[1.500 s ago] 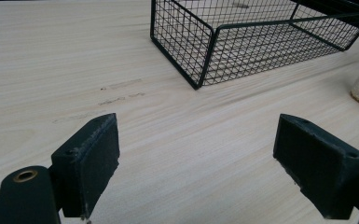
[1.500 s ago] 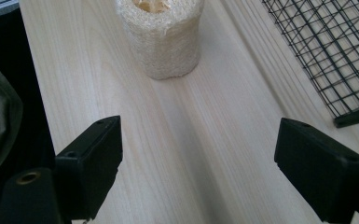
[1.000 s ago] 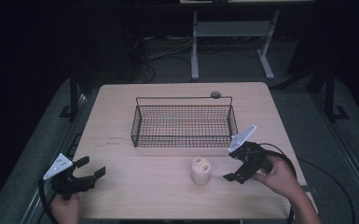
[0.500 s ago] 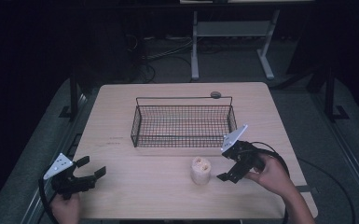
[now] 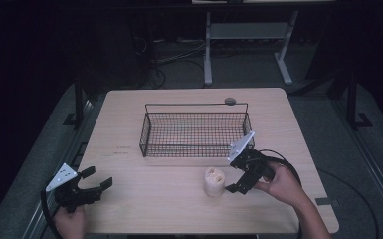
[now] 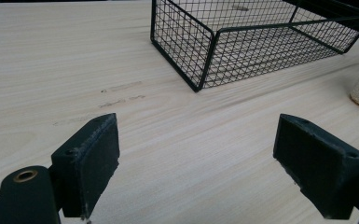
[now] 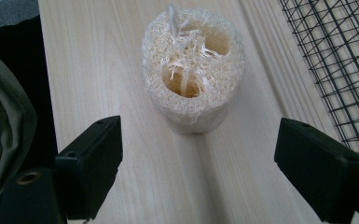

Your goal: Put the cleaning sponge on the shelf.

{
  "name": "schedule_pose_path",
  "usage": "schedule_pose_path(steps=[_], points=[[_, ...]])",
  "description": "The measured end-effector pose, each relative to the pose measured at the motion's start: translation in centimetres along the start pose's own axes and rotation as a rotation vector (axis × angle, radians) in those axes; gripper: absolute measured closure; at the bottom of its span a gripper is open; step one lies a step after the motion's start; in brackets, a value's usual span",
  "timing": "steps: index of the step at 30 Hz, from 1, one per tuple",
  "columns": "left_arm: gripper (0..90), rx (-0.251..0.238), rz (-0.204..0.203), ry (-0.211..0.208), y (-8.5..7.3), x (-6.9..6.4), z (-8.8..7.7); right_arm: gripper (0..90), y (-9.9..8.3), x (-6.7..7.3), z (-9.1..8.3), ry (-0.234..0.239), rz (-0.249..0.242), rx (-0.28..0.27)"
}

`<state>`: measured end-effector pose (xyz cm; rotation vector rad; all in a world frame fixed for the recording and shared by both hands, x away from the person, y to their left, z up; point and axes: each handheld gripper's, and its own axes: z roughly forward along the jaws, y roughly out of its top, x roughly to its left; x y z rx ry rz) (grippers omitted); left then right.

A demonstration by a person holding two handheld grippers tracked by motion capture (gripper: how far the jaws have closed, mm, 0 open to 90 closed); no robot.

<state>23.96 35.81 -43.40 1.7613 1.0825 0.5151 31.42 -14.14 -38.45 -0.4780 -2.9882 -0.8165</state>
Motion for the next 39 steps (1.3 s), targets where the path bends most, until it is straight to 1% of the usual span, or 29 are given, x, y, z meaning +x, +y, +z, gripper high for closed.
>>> schedule_pose_path(steps=[11, 18, 22, 23, 28, 31, 34, 36, 38, 39], points=[[13.8, 0.0, 0.0, 0.0, 0.0, 0.0, 0.0, 14.6, 1.3, 0.1, 0.7, 0.016, -0.026, 0.014], [13.8, -0.003, 0.0, 0.0, 0.0, 0.1, -0.1, 15.0, 2.5, 0.2, 1.4, 0.02, -0.05, 0.039], [13.8, -0.004, 0.003, 0.001, 0.0, 0.1, -0.1, 15.0, 2.7, 0.1, 1.6, 0.027, -0.054, 0.042], [13.8, -0.004, 0.002, 0.0, 0.0, 0.1, -0.1, 15.0, 2.9, 0.2, 1.8, 0.027, -0.057, 0.053], [13.8, -0.003, 0.004, 0.0, 0.0, 0.0, -0.1, 15.0, 3.3, 0.2, 2.1, 0.028, -0.067, 0.065], [13.8, -0.004, 0.002, 0.001, 0.0, 0.1, -0.1, 15.2, 3.6, 0.2, 2.3, 0.028, -0.076, 0.082], [13.8, -0.005, 0.0, 0.0, 0.0, 0.1, -0.1, 15.2, 3.8, 0.2, 2.3, 0.029, -0.078, 0.082], [13.8, -0.004, 0.002, 0.001, 0.0, 0.1, -0.1, 16.1, 4.1, 0.1, 2.5, 0.031, -0.087, 0.088], [13.8, -0.005, 0.002, 0.002, 0.0, 0.1, -0.1, 19.3, 4.3, -0.1, 2.7, 0.046, -0.09, 0.092], [13.8, -0.006, -0.001, 0.001, 0.0, 0.1, -0.1, 19.5, 4.3, -0.2, 2.8, 0.053, -0.087, 0.091]])
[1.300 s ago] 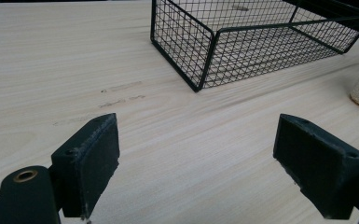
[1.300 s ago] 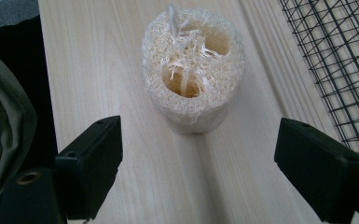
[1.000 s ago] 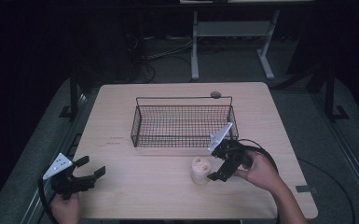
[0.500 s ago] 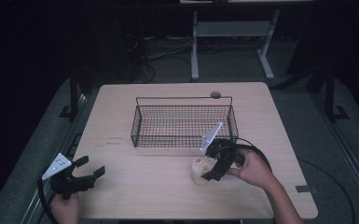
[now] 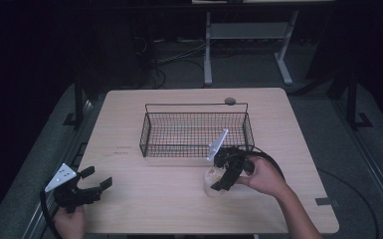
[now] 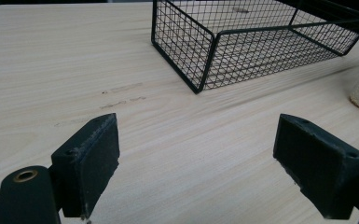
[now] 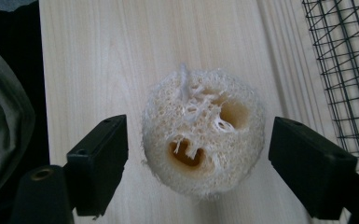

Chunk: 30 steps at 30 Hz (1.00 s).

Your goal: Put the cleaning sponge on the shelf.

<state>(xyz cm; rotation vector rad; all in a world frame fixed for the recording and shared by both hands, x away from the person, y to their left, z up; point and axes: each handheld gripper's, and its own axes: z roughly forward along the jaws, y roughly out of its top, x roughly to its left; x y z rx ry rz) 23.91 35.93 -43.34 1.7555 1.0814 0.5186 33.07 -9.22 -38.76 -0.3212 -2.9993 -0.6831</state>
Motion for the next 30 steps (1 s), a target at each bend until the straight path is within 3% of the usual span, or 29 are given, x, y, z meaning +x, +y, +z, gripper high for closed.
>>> schedule_pose_path(steps=[12, 30], points=[[13.8, -0.006, -0.012, 0.011, -0.1, 0.1, -0.2, 27.9, 0.2, -0.5, 0.9, 0.028, -0.007, 0.023], [13.8, -0.008, -0.01, 0.007, -0.2, 0.2, -0.2, 28.6, -0.2, -0.3, -0.4, 0.014, -0.001, -0.012]])
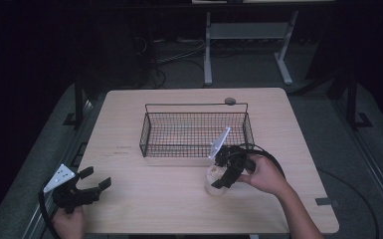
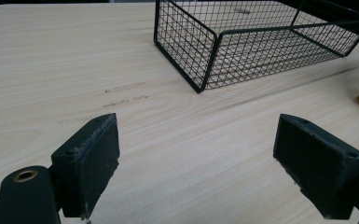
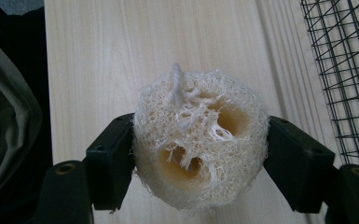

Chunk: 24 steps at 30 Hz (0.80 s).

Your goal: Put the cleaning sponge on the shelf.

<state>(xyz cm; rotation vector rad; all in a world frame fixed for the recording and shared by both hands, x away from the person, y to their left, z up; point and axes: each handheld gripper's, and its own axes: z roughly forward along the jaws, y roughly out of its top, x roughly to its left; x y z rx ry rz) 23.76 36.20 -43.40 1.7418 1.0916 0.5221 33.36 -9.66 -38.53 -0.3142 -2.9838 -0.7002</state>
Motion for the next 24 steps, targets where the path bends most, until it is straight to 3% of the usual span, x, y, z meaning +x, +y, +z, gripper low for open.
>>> schedule_pose_path(steps=[24], points=[[13.8, 0.008, 0.01, -0.004, 0.1, -0.2, 0.1, 28.6, 1.4, -0.3, -2.6, -0.014, -0.013, -0.015]])
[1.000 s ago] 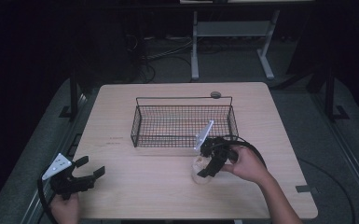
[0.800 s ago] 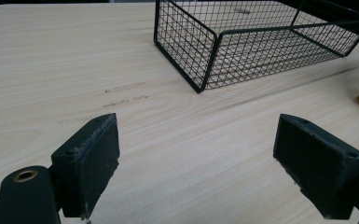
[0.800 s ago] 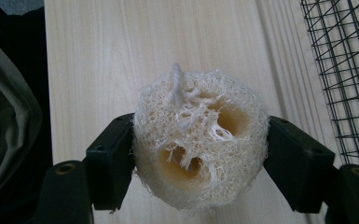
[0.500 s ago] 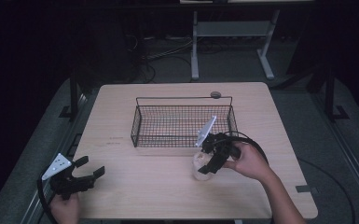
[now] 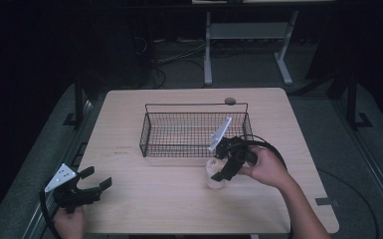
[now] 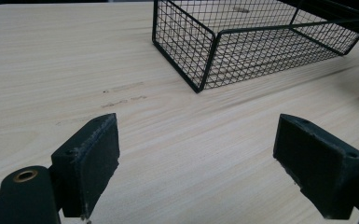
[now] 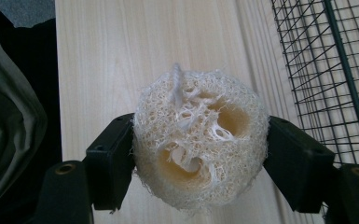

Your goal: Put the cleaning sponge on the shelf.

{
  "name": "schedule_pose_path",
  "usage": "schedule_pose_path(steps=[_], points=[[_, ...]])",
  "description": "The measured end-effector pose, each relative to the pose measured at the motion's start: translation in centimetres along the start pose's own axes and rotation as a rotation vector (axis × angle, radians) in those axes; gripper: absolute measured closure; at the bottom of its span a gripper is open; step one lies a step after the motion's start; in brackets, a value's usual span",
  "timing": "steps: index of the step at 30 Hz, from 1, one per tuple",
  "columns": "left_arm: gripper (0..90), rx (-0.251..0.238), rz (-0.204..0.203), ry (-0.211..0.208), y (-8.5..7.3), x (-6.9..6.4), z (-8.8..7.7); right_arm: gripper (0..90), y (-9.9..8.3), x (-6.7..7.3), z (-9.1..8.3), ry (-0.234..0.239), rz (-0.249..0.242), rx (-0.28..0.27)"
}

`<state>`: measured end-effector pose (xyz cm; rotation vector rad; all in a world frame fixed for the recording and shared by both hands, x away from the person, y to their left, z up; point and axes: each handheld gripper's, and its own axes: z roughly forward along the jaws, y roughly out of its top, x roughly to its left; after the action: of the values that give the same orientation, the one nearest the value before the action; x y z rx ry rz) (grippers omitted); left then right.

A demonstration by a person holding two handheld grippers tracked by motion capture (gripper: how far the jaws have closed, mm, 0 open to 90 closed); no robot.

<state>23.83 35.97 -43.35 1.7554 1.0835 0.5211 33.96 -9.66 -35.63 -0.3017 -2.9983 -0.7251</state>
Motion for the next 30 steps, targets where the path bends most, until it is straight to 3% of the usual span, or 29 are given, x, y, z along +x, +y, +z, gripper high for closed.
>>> schedule_pose_path(steps=[30], points=[[13.8, -0.006, -0.005, 0.003, 0.0, 0.1, -0.2, 28.5, 2.9, -2.2, -1.2, 0.002, -0.007, -0.001]])
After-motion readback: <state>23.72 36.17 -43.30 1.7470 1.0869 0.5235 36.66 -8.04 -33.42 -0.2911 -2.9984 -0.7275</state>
